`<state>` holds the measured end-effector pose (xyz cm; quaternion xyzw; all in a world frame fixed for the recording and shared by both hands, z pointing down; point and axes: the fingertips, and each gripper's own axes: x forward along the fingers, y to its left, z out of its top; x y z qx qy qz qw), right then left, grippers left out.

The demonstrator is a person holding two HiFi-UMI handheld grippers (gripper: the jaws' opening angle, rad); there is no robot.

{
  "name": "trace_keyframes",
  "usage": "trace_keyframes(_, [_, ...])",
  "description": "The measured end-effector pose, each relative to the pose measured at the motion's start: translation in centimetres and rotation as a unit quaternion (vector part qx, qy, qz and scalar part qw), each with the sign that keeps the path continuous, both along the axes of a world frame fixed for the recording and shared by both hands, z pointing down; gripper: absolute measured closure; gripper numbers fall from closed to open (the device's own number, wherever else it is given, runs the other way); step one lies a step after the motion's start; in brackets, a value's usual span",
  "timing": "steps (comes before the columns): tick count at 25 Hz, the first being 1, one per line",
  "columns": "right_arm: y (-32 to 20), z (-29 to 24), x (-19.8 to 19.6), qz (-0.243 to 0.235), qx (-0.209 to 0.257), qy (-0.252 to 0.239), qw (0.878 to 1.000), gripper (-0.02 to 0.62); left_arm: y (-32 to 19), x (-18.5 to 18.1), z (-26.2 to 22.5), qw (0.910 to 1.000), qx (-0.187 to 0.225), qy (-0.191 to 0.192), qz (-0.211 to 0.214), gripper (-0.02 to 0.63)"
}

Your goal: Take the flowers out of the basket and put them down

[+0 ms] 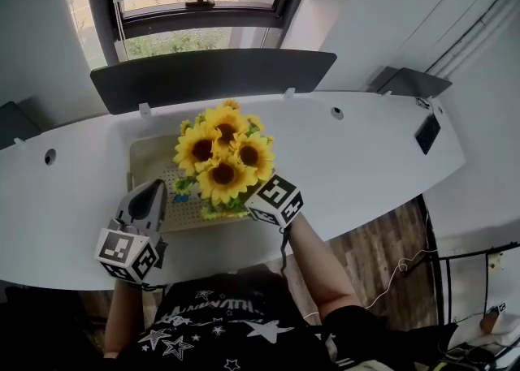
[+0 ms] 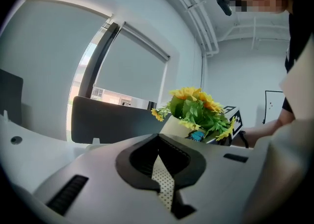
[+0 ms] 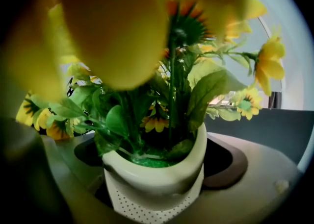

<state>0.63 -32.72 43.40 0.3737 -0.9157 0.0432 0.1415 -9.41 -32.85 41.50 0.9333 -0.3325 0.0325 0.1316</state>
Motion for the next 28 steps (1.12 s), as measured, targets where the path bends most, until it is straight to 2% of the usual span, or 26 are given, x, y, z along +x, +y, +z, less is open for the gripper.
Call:
trace_keyframes(6, [1.0,-1.7,8.0,-0.011,0.018,-0.04,0.999,0.049,1.5,7.0,-0.8,0.9995,-0.004,-0.016,-0.028,0.597])
trace_keyframes(9, [1.1,-2.0,10.0,-0.026,0.025,-0.038,0.999,0.049,1.5,9.0,-0.5,0.9988,-0.006,-0.027,-0.039,0.597])
trace_keyframes(15, [1.3,-0.9,14.3,-0.048,0.021,-0.035,0.998,0.049,1.9,13.4,-0.3,0.9978,-0.005,-0.021,-0.062,0.597])
trace_keyframes(25, [-0.8,0.1,23.9,-0.011,0.008,-0.06,0.998,0.049,1.7,19.6,-0.5,0.9964,0.003,-0.034,-0.077,0.597])
trace_keyframes(28, [-1.3,1.3,25.9,0.0,0.001,-0.05,0.999,0.049,1.2,21.1,-0.3,0.9961,0.003,-0.039,-0.078,0.597])
